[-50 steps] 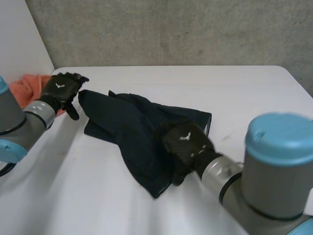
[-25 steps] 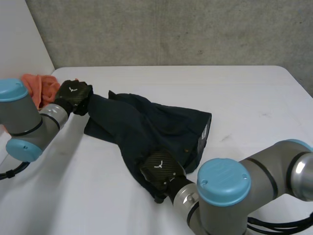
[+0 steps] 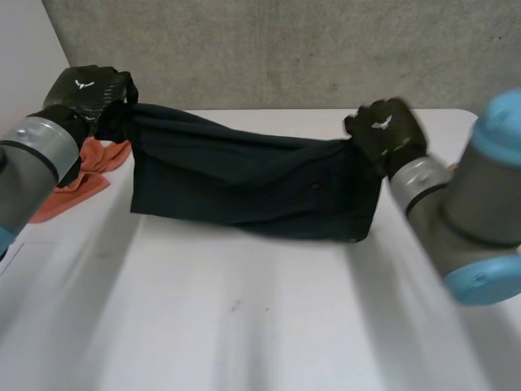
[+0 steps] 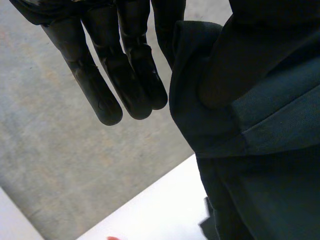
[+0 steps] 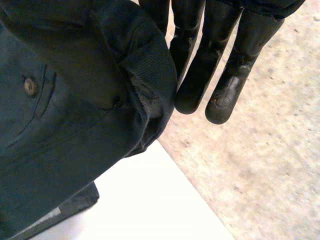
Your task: Fold the laundry.
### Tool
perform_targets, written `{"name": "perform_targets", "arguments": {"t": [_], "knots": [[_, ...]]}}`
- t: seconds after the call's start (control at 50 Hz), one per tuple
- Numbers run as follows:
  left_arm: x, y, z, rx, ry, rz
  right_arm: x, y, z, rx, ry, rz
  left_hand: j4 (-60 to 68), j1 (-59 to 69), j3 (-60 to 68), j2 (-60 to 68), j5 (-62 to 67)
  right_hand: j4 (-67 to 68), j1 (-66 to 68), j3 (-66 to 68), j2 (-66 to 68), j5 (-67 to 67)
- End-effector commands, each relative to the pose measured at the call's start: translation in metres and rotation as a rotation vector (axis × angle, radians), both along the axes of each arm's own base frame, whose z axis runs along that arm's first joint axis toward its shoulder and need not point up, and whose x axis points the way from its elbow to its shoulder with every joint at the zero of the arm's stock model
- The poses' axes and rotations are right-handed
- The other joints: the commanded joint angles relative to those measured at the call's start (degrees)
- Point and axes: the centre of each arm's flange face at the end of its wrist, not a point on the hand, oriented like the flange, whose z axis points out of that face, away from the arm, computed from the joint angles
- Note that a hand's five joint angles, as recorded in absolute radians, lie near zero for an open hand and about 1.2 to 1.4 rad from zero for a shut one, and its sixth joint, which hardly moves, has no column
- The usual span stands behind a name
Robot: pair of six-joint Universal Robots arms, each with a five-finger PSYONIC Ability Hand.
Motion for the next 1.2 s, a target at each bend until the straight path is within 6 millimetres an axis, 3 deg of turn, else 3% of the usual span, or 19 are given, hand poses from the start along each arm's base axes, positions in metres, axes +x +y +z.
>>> {"name": "perform_targets", "arguments": {"t": [0.02,0.1,0.18,0.22,0.26,0.3,0.32,0.38,0.48,0.54,0.64,0.82,0.92,1.06,1.2], "knots": [[-0.013,0.063,0.001,0.158,-0.049,-0.082,-0.01,0.014,0.028,0.155,0.046,0.101,11.4,15.7,11.9,11.8,13.8,12.1,26.5,12.6,13.1,14.4],[-0.014,0.076,-0.015,0.246,-0.081,-0.097,-0.015,0.018,0.029,0.224,0.063,0.125,11.4,15.7,11.9,11.8,13.8,12.1,26.5,12.6,13.1,14.4],[-0.016,0.073,-0.033,0.294,-0.091,-0.1,-0.024,0.012,0.023,0.272,0.065,0.103,11.4,15.7,11.9,11.8,13.8,12.1,26.5,12.6,13.1,14.4],[-0.017,0.068,-0.041,0.311,-0.092,-0.095,-0.023,0.012,0.015,0.303,0.063,0.105,11.4,15.7,11.9,11.8,13.8,12.1,26.5,12.6,13.1,14.4],[-0.021,0.063,-0.054,0.337,-0.091,-0.101,-0.021,0.008,-0.005,0.384,0.045,0.094,9.1,13.4,9.6,9.5,11.4,12.1,26.5,12.6,13.1,14.4],[-0.027,0.063,-0.061,0.347,-0.093,-0.119,-0.021,0.005,-0.017,0.433,0.026,0.083,-0.8,3.5,-0.3,-0.4,1.6,12.1,26.5,12.6,13.1,14.4],[-0.032,0.063,-0.066,0.351,-0.095,-0.132,-0.021,0.004,-0.026,0.469,0.016,0.075,-14.2,-9.9,-13.7,-13.8,-11.8,6.5,20.9,7.0,7.5,8.8],[-0.034,0.055,-0.08,0.356,-0.1,-0.128,-0.024,0.004,-0.037,0.501,0.004,0.061,-37.6,-33.3,-37.1,-37.2,-35.2,-0.1,14.3,0.4,0.8,2.2],[-0.028,0.047,-0.085,0.331,-0.1,-0.064,-0.023,0.0,-0.048,0.458,-0.012,0.061,-46.4,-42.1,-45.9,-46.0,-44.1,5.3,19.6,5.7,6.2,7.5],[-0.023,0.051,-0.08,0.322,-0.103,-0.028,-0.023,-0.002,-0.052,0.438,-0.014,0.054,-46.6,-42.3,-46.1,-46.2,-44.3,9.0,23.3,9.4,9.9,11.3],[-0.017,0.079,-0.068,0.3,-0.096,-0.04,-0.025,-0.003,-0.056,0.441,-0.011,0.047,-46.1,-41.8,-45.6,-45.7,-43.8,12.1,26.5,12.6,13.1,14.4],[-0.019,0.121,-0.087,0.35,-0.13,-0.094,-0.03,-0.003,-0.065,0.459,-0.006,0.026,-44.2,-40.0,-43.7,-43.9,-41.9,12.1,26.5,12.6,13.1,14.4],[-0.022,0.12,-0.109,0.405,-0.161,-0.097,-0.031,-0.004,-0.066,0.458,-0.009,0.021,-44.2,-40.0,-43.7,-43.9,-41.9,12.1,26.5,12.6,13.1,14.4],[-0.025,0.097,-0.117,0.342,-0.145,-0.054,-0.033,0.001,-0.071,0.474,-0.004,0.026,-42.2,-38.0,-41.7,-41.8,-39.9,12.1,26.5,12.6,13.1,14.4],[-0.032,0.08,-0.137,0.357,-0.166,-0.04,-0.034,0.003,-0.074,0.469,-0.006,0.026,-27.3,-23.0,-26.8,-26.9,-25.0,12.1,26.5,12.6,13.1,14.4]]}}
